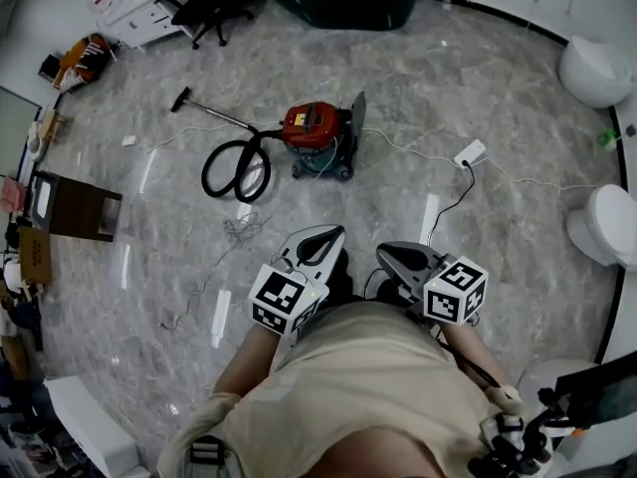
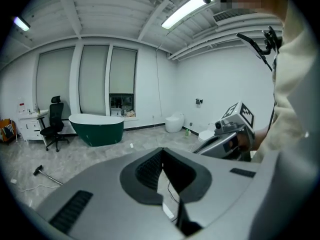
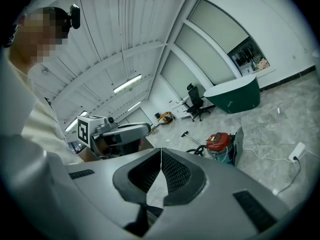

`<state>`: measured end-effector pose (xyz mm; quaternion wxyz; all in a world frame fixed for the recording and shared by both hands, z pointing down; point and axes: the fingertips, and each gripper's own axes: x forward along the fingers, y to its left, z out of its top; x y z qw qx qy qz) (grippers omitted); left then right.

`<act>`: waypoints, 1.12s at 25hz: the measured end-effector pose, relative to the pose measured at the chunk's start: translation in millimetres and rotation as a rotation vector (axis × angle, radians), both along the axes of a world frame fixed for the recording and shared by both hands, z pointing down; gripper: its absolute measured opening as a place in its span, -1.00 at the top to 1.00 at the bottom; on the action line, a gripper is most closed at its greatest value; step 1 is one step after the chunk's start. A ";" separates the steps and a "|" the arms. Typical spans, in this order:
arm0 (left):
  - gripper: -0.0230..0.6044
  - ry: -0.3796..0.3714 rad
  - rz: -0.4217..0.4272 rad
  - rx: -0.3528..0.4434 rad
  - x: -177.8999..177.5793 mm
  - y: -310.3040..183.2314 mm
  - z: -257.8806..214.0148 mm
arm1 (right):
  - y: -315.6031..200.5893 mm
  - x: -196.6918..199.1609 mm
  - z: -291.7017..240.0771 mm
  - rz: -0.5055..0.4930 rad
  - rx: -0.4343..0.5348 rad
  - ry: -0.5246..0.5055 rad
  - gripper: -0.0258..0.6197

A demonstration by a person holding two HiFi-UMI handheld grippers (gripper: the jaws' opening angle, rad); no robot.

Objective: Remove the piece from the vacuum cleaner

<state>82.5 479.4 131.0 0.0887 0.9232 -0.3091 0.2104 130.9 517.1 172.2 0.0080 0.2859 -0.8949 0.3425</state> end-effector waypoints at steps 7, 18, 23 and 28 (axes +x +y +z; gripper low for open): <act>0.95 0.075 0.041 0.007 -21.6 -43.6 -4.4 | -42.0 -14.4 -4.2 0.083 -0.009 0.057 0.91; 0.95 0.173 0.018 -0.006 -114.5 -127.1 -12.2 | -119.4 -102.2 -21.3 0.061 0.034 0.188 0.91; 0.95 0.196 0.005 0.004 -155.4 -150.7 -14.0 | -147.4 -136.6 -25.1 0.053 0.035 0.219 0.91; 0.95 0.212 -0.040 0.002 -192.6 -170.1 -12.4 | -169.2 -166.1 -26.3 0.018 0.033 0.238 0.91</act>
